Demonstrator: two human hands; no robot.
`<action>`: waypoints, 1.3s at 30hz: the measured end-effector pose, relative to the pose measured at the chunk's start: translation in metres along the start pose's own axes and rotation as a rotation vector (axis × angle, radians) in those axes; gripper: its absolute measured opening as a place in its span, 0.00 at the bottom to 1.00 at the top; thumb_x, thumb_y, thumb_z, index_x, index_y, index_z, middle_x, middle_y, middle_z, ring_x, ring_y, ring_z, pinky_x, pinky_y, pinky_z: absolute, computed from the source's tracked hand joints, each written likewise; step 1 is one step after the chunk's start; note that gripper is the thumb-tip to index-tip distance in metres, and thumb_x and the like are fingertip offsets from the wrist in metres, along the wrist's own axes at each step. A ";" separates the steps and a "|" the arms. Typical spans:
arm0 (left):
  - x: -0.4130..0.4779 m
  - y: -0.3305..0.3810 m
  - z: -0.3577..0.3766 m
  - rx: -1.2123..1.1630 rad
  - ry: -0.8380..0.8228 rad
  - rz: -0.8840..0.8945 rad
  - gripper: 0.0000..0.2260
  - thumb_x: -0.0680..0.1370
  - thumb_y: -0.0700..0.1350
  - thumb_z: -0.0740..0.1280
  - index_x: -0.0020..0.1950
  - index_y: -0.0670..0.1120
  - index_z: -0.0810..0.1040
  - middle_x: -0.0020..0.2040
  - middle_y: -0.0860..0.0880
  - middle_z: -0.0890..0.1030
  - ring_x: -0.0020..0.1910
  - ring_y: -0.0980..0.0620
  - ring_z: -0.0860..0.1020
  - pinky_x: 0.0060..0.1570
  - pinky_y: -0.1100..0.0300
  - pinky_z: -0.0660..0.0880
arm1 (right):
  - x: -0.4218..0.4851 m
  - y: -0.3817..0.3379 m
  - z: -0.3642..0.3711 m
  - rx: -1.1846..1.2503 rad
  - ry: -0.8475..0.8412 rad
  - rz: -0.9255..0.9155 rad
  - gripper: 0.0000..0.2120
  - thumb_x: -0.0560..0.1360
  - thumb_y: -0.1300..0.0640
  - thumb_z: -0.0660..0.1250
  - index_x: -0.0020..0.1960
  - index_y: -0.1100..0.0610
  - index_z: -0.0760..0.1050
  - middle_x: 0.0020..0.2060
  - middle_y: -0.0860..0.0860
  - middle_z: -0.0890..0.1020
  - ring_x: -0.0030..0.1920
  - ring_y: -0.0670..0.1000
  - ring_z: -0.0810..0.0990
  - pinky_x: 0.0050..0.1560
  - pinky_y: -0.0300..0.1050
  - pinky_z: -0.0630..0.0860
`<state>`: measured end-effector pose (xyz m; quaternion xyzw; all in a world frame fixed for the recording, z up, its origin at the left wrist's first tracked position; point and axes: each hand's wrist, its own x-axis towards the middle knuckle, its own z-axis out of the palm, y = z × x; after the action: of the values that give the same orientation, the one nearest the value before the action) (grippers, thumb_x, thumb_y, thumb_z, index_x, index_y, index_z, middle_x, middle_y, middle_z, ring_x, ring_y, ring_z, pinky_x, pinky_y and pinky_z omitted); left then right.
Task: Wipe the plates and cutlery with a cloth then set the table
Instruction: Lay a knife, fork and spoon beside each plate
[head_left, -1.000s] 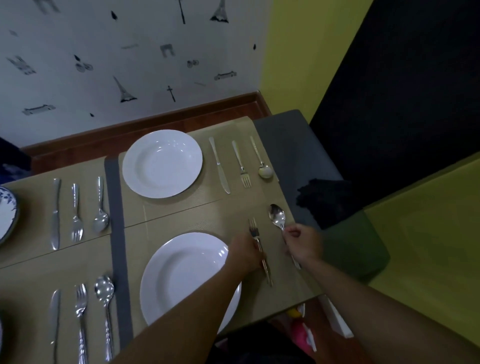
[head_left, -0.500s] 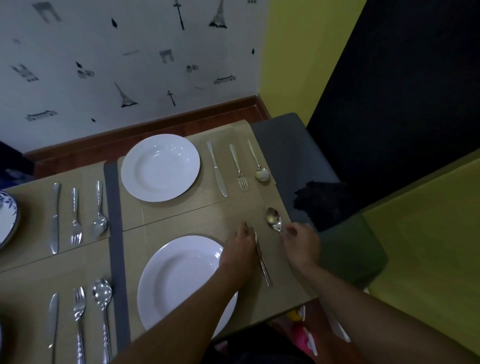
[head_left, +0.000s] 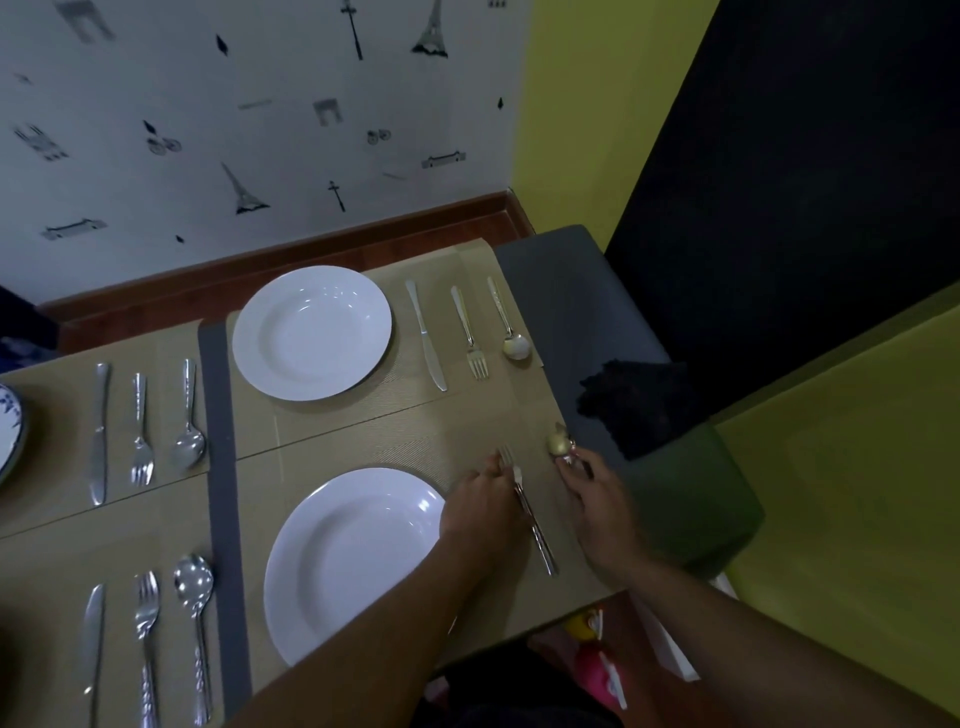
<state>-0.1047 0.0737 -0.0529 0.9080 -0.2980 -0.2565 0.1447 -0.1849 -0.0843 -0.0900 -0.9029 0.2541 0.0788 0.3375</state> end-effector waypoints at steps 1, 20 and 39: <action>0.000 0.001 0.000 -0.008 0.002 0.000 0.22 0.79 0.55 0.66 0.72 0.52 0.72 0.72 0.46 0.71 0.57 0.41 0.78 0.54 0.51 0.77 | -0.001 -0.001 0.000 0.027 0.011 0.016 0.16 0.84 0.59 0.62 0.71 0.55 0.77 0.69 0.57 0.75 0.68 0.62 0.75 0.66 0.51 0.73; 0.004 -0.001 0.009 0.026 0.014 -0.043 0.25 0.77 0.60 0.67 0.70 0.51 0.73 0.69 0.47 0.72 0.57 0.42 0.78 0.53 0.51 0.77 | 0.000 0.008 -0.007 0.030 -0.063 -0.063 0.20 0.81 0.69 0.61 0.72 0.59 0.76 0.74 0.61 0.71 0.73 0.63 0.70 0.65 0.28 0.59; 0.001 0.001 0.001 0.001 -0.055 -0.040 0.26 0.79 0.58 0.66 0.75 0.53 0.67 0.75 0.44 0.67 0.66 0.39 0.74 0.62 0.49 0.75 | -0.002 -0.006 -0.015 -0.191 -0.074 -0.021 0.23 0.84 0.58 0.61 0.79 0.50 0.67 0.76 0.52 0.67 0.73 0.55 0.67 0.72 0.47 0.67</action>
<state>-0.1049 0.0720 -0.0541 0.9066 -0.2836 -0.2838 0.1308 -0.1843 -0.0893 -0.0742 -0.9301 0.2236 0.1323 0.2596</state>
